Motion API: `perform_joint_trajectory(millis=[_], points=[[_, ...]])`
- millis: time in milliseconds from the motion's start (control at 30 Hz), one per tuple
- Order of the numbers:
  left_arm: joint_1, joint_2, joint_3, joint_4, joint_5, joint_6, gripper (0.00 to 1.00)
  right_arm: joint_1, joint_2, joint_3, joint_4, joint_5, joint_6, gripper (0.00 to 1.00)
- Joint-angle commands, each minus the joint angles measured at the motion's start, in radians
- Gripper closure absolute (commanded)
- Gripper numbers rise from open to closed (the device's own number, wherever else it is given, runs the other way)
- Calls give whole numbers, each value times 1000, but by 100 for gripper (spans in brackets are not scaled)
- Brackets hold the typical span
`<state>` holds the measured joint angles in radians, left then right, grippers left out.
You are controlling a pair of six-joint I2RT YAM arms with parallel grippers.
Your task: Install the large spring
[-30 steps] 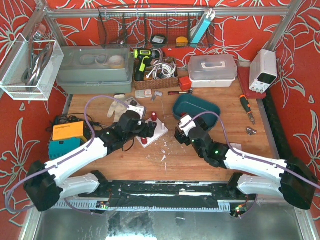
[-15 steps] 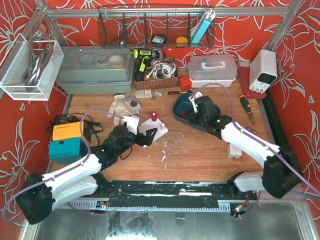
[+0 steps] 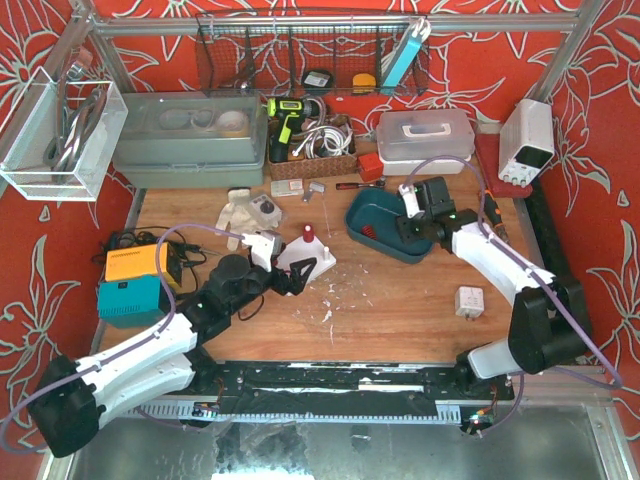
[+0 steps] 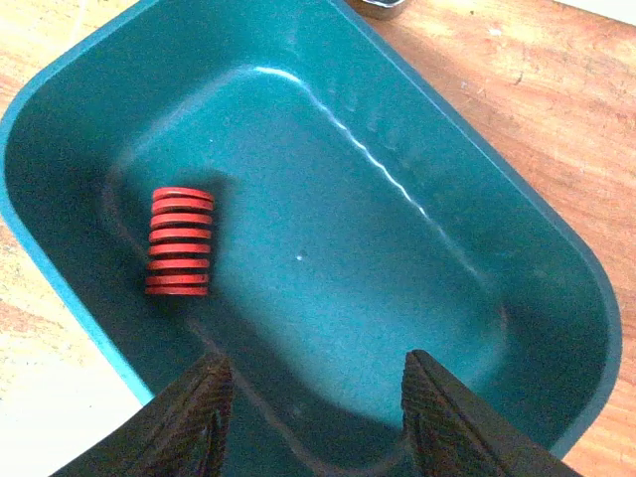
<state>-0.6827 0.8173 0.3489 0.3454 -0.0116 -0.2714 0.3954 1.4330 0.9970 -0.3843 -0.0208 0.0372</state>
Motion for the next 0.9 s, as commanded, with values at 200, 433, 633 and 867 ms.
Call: perform_joint_trajectory(millis=[200,433,633,867], points=[[-6,-25,168,-393,155,-151,0,-44,-78,25,-39,-126,107,49],[-6,-39,238,-503,159,-133,0,-44,73,133,-98,-129,75,48],[-6,-9,237,-450,233,-200,0,-43,165,198,-149,-38,50,47],[-5,9,367,-673,191,-403,0,-44,245,254,-232,-109,25,46]])
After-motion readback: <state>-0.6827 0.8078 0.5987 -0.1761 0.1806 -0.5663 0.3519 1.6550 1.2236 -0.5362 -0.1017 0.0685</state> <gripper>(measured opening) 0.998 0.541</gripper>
